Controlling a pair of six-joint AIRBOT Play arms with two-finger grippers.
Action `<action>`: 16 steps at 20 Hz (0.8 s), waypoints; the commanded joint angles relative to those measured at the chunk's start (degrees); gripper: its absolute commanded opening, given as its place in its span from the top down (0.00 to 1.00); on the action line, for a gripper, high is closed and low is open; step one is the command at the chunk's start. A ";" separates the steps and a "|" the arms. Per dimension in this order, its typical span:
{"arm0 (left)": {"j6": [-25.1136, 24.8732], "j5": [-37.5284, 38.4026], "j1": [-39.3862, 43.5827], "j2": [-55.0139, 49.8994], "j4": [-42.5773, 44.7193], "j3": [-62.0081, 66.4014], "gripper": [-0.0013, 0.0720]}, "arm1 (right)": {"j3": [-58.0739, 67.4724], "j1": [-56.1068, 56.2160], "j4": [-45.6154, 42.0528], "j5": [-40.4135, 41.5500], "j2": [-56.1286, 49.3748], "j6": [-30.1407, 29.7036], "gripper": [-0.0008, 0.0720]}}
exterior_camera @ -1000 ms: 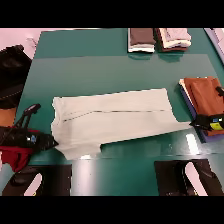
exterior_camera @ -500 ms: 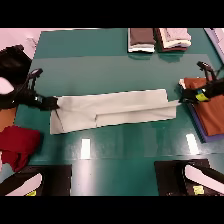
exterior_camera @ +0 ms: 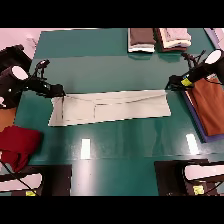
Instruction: Fold the shirts.
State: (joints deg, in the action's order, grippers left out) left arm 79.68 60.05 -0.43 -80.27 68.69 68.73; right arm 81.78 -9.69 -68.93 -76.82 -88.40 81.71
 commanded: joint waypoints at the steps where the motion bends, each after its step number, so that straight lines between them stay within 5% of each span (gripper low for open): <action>1: 0.94 1.90 -0.02 -1.01 -0.13 3.02 0.40 | 3.52 -1.68 3.91 -0.55 -2.89 -3.21 0.39; 8: 0.85 5.75 0.87 -0.85 -6.73 4.92 0.40 | -8.81 -11.67 6.01 -3.23 -1.55 -8.04 0.39; 9: 0.83 5.03 1.40 -0.85 -8.22 4.92 0.58 | -11.34 -12.96 8.39 -2.47 -1.57 -9.29 0.39; 10: 0.17 4.20 2.34 -0.85 -9.25 4.90 0.94 | -13.77 -13.86 11.41 -1.40 -1.62 -10.73 0.39; 16: 0.00 -2.93 11.76 -1.16 -10.43 4.90 0.93 | -22.53 -9.99 18.82 7.19 -1.88 -14.82 0.39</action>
State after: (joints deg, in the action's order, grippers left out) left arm 79.59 60.55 7.38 -81.21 59.44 73.56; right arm 62.83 -21.21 -53.69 -74.24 -90.04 69.19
